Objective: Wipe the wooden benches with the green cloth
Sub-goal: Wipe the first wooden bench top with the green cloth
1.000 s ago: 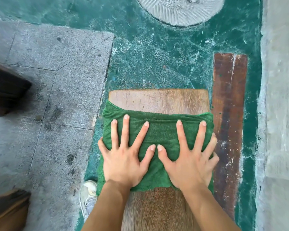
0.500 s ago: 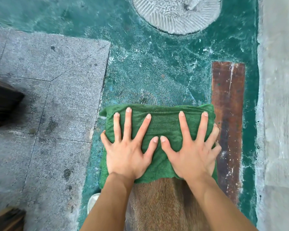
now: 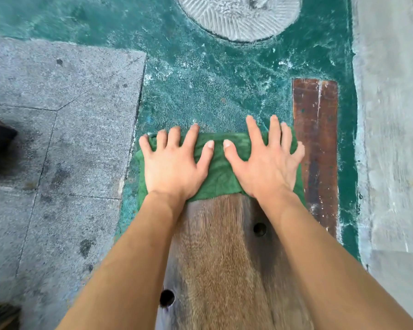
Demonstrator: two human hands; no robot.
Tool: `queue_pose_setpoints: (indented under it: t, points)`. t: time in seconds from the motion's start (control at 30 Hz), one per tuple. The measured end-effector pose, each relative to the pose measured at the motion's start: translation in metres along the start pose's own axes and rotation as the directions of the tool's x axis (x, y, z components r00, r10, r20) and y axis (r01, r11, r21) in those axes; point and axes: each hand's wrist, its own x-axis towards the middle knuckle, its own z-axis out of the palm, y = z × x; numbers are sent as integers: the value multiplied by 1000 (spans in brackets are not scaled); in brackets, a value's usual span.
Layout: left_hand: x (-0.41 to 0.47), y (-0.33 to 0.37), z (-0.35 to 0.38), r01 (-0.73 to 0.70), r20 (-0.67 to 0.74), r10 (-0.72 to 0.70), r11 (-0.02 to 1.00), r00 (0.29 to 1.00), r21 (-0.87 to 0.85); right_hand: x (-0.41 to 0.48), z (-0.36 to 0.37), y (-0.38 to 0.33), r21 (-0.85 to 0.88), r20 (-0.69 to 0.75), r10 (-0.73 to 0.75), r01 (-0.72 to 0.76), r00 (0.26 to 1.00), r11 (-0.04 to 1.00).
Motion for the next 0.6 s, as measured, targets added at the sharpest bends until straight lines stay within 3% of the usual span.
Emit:
queue_pose_setpoints:
  t: [0.4, 0.6]
  points:
    - [-198, -7, 22, -76, 19, 76, 997, 997, 0, -192, 23, 53, -18, 31, -115, 115, 993, 993]
    - [-165, -16, 16, 6, -17, -7, 999, 1000, -51, -174, 22, 51, 10, 28, -73, 73, 997, 997]
